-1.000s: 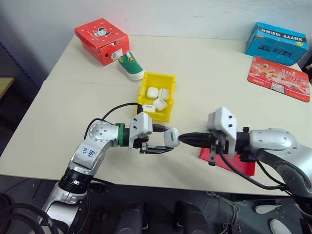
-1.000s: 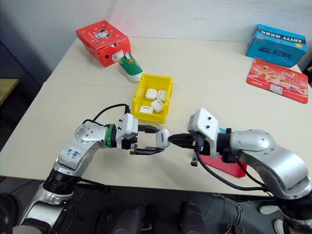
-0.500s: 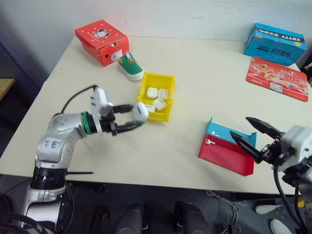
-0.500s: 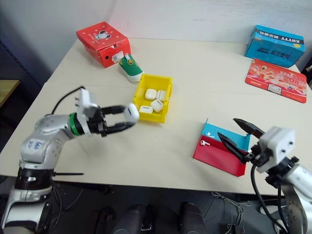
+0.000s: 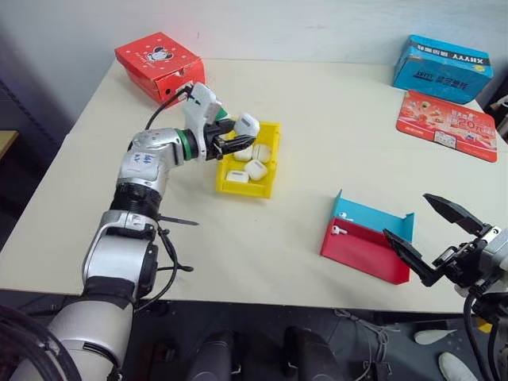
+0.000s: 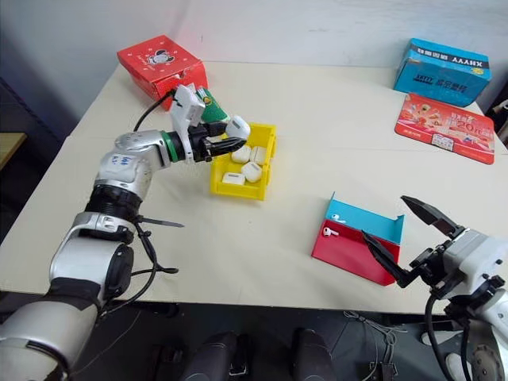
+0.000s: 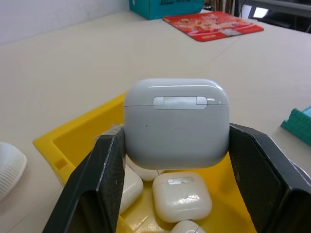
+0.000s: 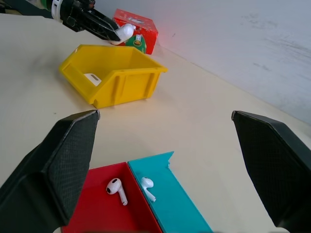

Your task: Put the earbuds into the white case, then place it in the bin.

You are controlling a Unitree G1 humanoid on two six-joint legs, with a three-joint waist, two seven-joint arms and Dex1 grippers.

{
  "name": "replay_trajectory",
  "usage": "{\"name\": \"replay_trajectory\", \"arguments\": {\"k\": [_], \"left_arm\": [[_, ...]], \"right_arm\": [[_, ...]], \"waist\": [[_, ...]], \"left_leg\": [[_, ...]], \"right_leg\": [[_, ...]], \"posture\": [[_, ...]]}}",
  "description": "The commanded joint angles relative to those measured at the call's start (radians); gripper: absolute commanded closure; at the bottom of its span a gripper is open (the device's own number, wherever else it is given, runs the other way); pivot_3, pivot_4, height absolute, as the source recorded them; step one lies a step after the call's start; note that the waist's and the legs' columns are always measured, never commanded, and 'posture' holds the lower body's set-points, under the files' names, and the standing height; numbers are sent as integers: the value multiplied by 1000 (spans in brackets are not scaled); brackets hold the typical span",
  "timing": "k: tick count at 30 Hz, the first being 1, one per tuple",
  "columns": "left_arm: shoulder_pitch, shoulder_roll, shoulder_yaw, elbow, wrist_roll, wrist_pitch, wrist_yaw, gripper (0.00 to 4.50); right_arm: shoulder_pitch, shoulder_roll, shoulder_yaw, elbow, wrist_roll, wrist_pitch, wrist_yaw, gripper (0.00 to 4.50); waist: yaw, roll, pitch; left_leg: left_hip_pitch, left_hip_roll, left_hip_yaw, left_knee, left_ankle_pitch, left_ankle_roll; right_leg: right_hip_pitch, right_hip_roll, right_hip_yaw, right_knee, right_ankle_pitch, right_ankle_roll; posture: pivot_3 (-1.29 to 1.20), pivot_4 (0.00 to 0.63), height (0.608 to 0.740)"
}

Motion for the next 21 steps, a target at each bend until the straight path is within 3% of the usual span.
{"name": "replay_trajectory", "arguments": {"k": [1, 4, 9, 12, 17, 21], "left_arm": [[-28, 27, 28, 4, 12, -41, -9, 851], [31, 82, 47, -71, 4, -93, -60, 25], [265, 238, 125, -345, -79, -184, -244, 25], [408, 317, 172, -465, -96, -202, -260, 25], [804, 486, 365, -659, -135, -210, -280, 25], [1049, 498, 497, -746, -153, -243, -252, 25]], "right_arm": [[2, -5, -9, -13, -3, -25, -16, 0], [-3, -19, -16, 1, -1, -23, -12, 0], [-73, -108, -36, 95, 22, -13, 48, 0], [-103, -164, -39, 159, 31, -22, 112, 0], [-171, -335, -22, 375, 22, -56, 369, 0], [-289, -415, 17, 592, -5, -128, 501, 0]], "waist": [[2, 0, 0], [-1, -1, 1], [-27, -1, 1], [-25, -1, 1], [-30, 0, 1], [-27, 0, 1]], "left_leg": [[0, 0, 0, 0, 0, 0], [0, 0, 0, 1, 0, 0], [1, 0, 0, 0, 0, 0], [1, 1, -1, 1, 0, -1], [3, 0, -2, 1, -1, 0], [7, -1, -2, 0, -6, -4]], "right_leg": [[0, 0, 0, 0, 0, 0], [0, -1, 0, 0, 0, 0], [-1, -2, 2, 2, 0, 0], [0, -4, 5, 3, -1, -2], [0, -14, 6, 5, -2, -3], [4, -17, 5, -1, -2, -4]], "posture": [[0, 150, 740], [0, 150, 740], [0, 150, 740], [0, 150, 740], [0, 150, 740], [0, 150, 740]]}}
